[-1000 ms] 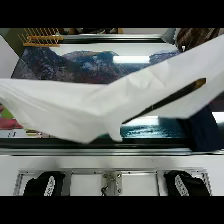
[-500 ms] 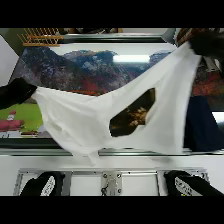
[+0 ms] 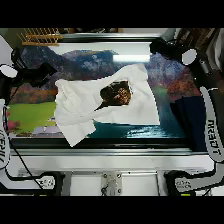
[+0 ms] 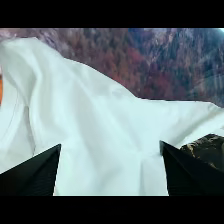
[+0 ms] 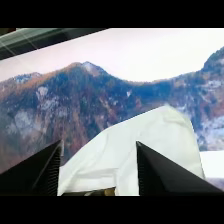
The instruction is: Fold the clothes and pants, and hang the long-sleeved shirts on hangers.
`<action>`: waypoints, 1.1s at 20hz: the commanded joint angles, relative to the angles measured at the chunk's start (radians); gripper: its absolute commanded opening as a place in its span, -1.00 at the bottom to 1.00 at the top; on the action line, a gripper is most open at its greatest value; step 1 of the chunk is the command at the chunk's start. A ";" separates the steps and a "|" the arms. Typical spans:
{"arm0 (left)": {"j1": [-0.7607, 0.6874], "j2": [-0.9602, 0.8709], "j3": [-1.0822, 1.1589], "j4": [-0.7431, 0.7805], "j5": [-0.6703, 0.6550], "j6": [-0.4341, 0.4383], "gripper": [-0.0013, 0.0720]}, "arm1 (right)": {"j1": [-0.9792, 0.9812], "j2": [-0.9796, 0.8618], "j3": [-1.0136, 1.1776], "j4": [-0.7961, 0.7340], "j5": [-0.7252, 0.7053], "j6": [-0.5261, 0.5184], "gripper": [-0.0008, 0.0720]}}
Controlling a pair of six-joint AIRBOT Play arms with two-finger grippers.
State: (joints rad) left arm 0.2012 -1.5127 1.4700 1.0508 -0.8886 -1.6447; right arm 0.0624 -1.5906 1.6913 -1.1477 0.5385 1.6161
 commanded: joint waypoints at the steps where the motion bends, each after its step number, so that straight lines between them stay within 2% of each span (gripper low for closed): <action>1: 0.048 -0.049 0.114 0.001 -0.108 0.096 0.87 | -0.039 0.048 0.006 0.015 0.003 0.003 0.16; 3: 0.100 0.015 0.042 0.005 -0.161 0.154 0.87 | -0.064 0.118 -0.005 0.015 0.087 -0.056 0.16; 5: 0.166 0.108 -0.138 0.005 -0.177 0.177 0.87 | -0.067 0.204 -0.055 0.015 0.191 -0.145 0.16; 8: 0.248 0.227 -0.451 0.002 -0.182 0.259 0.87 | -0.065 0.330 -0.190 0.019 0.314 -0.154 0.16; 10: 0.285 0.282 -0.620 0.001 -0.172 0.319 0.87 | -0.065 0.394 -0.275 0.019 0.336 -0.154 0.16; 12: 0.311 0.311 -0.732 -0.007 -0.143 0.341 0.87 | -0.065 0.441 -0.340 0.020 0.335 -0.154 0.16; 14: 0.314 0.311 -0.789 -0.008 -0.104 0.359 0.87 | -0.065 0.462 -0.370 0.034 0.335 -0.151 0.16; 17: 0.314 0.287 -0.807 -0.111 -0.072 0.439 0.87 | -0.065 0.462 -0.373 0.064 0.341 -0.151 0.16; 22: 0.314 0.182 -0.806 -0.138 -0.088 0.441 0.87 | -0.065 0.462 -0.373 0.072 0.342 -0.151 0.16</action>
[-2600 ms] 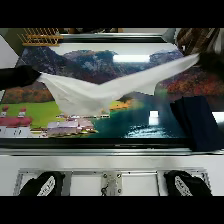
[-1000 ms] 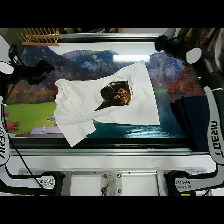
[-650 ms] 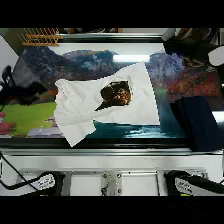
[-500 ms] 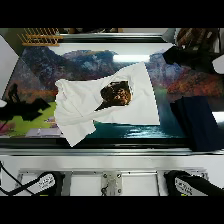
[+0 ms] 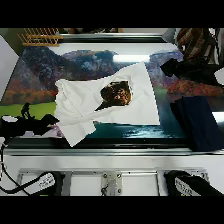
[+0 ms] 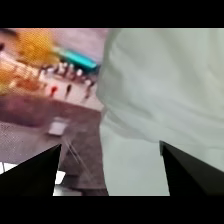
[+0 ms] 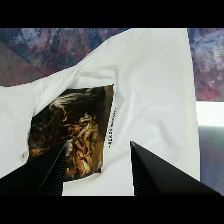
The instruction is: Fold the clothes and pants, and hang the long-sleeved shirts on hangers.
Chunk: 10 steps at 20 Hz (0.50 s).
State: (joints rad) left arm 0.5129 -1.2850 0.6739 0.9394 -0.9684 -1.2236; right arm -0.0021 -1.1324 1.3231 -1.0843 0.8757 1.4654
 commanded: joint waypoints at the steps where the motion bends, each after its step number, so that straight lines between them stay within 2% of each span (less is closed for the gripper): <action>1: -0.001 -0.054 -0.010 -0.028 -0.007 0.020 0.87 | 0.000 0.004 -0.005 0.008 0.005 0.000 0.16; 8: -0.166 -0.055 -0.010 -0.025 0.082 0.023 0.86 | -0.001 0.003 -0.005 0.008 0.024 0.000 0.16; 9: -0.184 -0.055 -0.010 -0.024 0.089 0.019 0.60 | -0.003 0.003 -0.006 0.007 0.034 0.000 0.16; 10: -0.197 -0.055 -0.009 -0.024 0.088 0.019 -0.34 | -0.003 0.004 -0.006 0.002 0.047 0.000 0.16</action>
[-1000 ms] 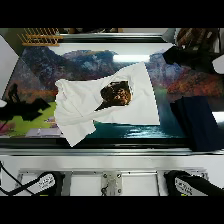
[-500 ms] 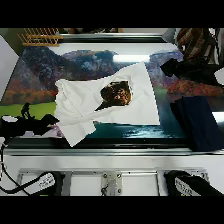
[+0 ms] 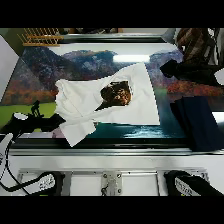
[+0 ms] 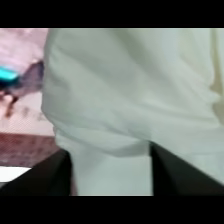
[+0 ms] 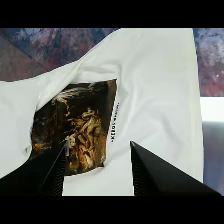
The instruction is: Fold the clothes and pants, and hang the long-sleeved shirts on hangers.
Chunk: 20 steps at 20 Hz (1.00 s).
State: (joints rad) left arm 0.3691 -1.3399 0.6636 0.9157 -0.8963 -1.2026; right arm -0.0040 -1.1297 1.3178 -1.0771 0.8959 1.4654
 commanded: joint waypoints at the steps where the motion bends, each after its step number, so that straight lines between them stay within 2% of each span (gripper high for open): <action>1: -0.058 0.000 0.003 -0.001 0.011 -0.002 -0.95 | -0.005 0.003 -0.001 -0.023 0.035 0.000 0.16; 5: -0.055 0.031 0.046 0.009 -0.059 -0.001 -0.95 | -0.108 0.045 -0.063 -0.039 0.190 0.007 0.16; 6: -0.055 0.054 0.045 0.009 -0.057 -0.001 -0.95 | -0.144 0.066 -0.121 -0.068 0.223 0.049 0.16; 8: -0.055 0.104 0.031 0.008 -0.043 -0.001 -0.95 | -0.216 0.115 -0.291 -0.173 0.246 0.224 0.16; 10: -0.055 0.147 0.004 0.008 -0.023 -0.001 -0.95 | -0.278 0.143 -0.488 -0.193 0.227 0.405 0.18; 11: -0.055 0.163 -0.008 0.008 -0.015 -0.001 -0.95 | -0.296 0.143 -0.575 -0.172 0.201 0.446 0.43; 12: -0.055 0.176 -0.017 0.008 -0.011 -0.001 -0.95 | -0.307 0.139 -0.657 -0.123 0.158 0.469 0.90; 15: -0.055 0.188 -0.022 0.006 -0.009 -0.001 -0.95 | -0.271 0.114 -0.819 0.072 -0.051 0.469 0.96; 20: -0.055 0.188 -0.022 0.005 -0.009 -0.001 -0.95 | -0.089 0.035 -0.854 0.142 -0.345 0.470 0.96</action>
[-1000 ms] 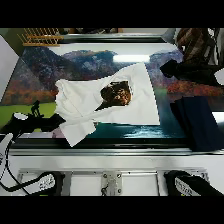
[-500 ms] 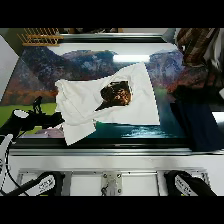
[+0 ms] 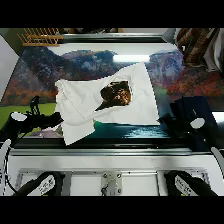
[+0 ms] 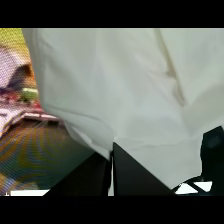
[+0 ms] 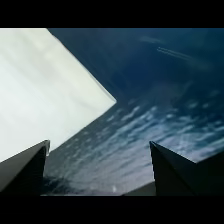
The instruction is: Fold the clothes and pants, and hang the long-sleeved shirts on hangers.
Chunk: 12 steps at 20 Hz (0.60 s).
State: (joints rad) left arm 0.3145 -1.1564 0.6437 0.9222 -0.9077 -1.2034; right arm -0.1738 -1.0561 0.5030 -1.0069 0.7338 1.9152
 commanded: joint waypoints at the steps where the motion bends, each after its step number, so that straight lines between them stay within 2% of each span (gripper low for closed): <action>1: -0.001 0.004 -0.002 -0.001 0.003 0.000 -0.95 | 0.113 -0.060 -0.039 0.077 -0.227 0.020 0.96; 7: -0.001 0.004 -0.002 -0.001 0.005 -0.001 -0.95 | 0.196 -0.142 -0.031 0.089 -0.360 0.019 0.91; 8: -0.001 0.004 -0.002 -0.002 0.005 -0.001 -0.95 | 0.203 -0.144 -0.027 0.088 -0.376 0.017 0.49; 9: -0.001 0.004 -0.002 -0.002 0.004 -0.001 -0.95 | 0.209 -0.145 -0.020 0.089 -0.389 -0.002 -0.17; 10: -0.001 0.004 -0.002 -0.002 0.004 -0.001 -0.95 | 0.209 -0.145 -0.008 0.089 -0.389 -0.035 -0.59; 11: -0.001 0.005 -0.002 -0.002 0.003 -0.001 -0.95 | 0.209 -0.143 0.010 0.088 -0.386 -0.084 -0.89; 12: -0.001 0.005 0.008 -0.001 -0.002 -0.001 -0.95 | 0.206 -0.137 0.038 0.088 -0.370 -0.144 -0.94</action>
State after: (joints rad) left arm 0.3145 -1.1526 0.6434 0.9199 -0.9047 -1.2041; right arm 0.0246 -1.1954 0.4976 -0.9306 0.3965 1.8816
